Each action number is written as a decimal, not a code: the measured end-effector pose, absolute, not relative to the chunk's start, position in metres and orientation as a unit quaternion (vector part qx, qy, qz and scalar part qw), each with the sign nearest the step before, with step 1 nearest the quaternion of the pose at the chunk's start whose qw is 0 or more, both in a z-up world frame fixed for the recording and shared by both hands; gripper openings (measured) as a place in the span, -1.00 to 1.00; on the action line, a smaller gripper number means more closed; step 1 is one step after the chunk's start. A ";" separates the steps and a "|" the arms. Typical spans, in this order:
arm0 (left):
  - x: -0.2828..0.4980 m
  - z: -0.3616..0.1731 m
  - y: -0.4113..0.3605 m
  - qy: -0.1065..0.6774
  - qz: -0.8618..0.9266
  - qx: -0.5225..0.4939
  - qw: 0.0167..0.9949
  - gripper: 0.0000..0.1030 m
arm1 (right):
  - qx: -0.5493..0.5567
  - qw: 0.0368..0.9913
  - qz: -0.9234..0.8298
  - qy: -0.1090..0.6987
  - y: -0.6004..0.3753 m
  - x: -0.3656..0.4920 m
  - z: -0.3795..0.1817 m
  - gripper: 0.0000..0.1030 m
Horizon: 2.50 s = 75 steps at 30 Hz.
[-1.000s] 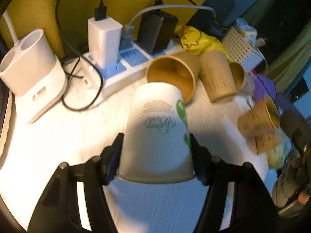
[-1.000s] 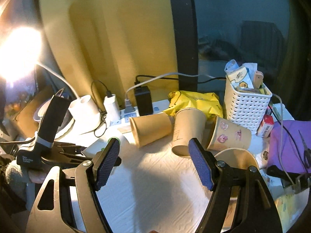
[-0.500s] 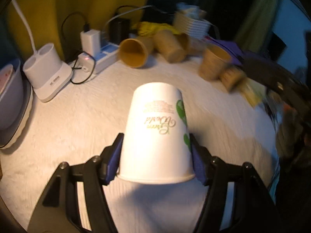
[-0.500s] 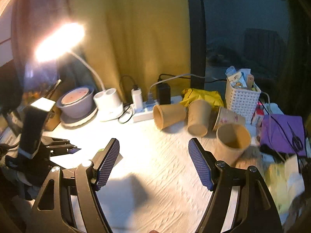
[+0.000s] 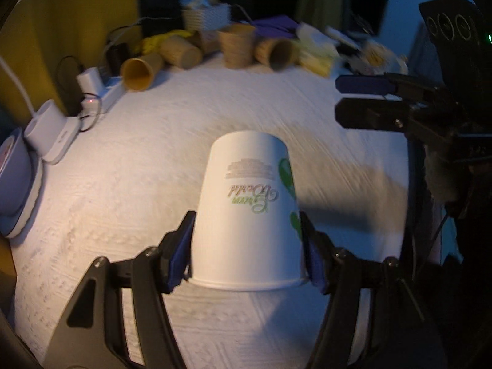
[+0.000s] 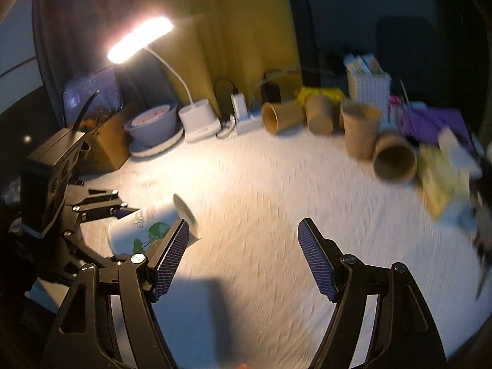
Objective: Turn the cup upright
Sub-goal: 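Lift the cup with the left gripper and carry it toward the right gripper, then grasp the cup body with the right gripper while the left gripper releases it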
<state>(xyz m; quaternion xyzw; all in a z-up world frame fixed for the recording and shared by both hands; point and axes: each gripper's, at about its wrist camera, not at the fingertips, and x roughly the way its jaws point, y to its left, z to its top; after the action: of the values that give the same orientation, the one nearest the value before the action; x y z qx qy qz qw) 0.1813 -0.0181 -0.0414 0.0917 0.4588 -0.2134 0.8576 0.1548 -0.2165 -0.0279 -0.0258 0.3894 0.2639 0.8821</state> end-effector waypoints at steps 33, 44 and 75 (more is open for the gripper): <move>0.116 -0.047 0.006 0.416 -0.219 0.004 0.883 0.65 | -0.273 0.810 0.359 0.375 -0.163 0.118 -0.046 0.48; 0.083 -0.062 0.068 0.370 -0.141 -0.091 0.914 0.64 | -0.513 0.675 0.435 0.304 -0.096 0.089 -0.056 0.56; 0.071 -0.080 0.078 0.366 -0.138 -0.120 0.912 0.64 | -0.633 0.548 0.443 0.321 -0.047 0.095 -0.089 0.40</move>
<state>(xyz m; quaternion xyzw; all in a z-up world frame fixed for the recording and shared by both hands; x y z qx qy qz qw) 0.0712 0.0782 -0.0797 -0.1202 0.3664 -0.1381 0.9123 0.0947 -0.0467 -0.0888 -0.6328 0.3210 0.4430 0.5480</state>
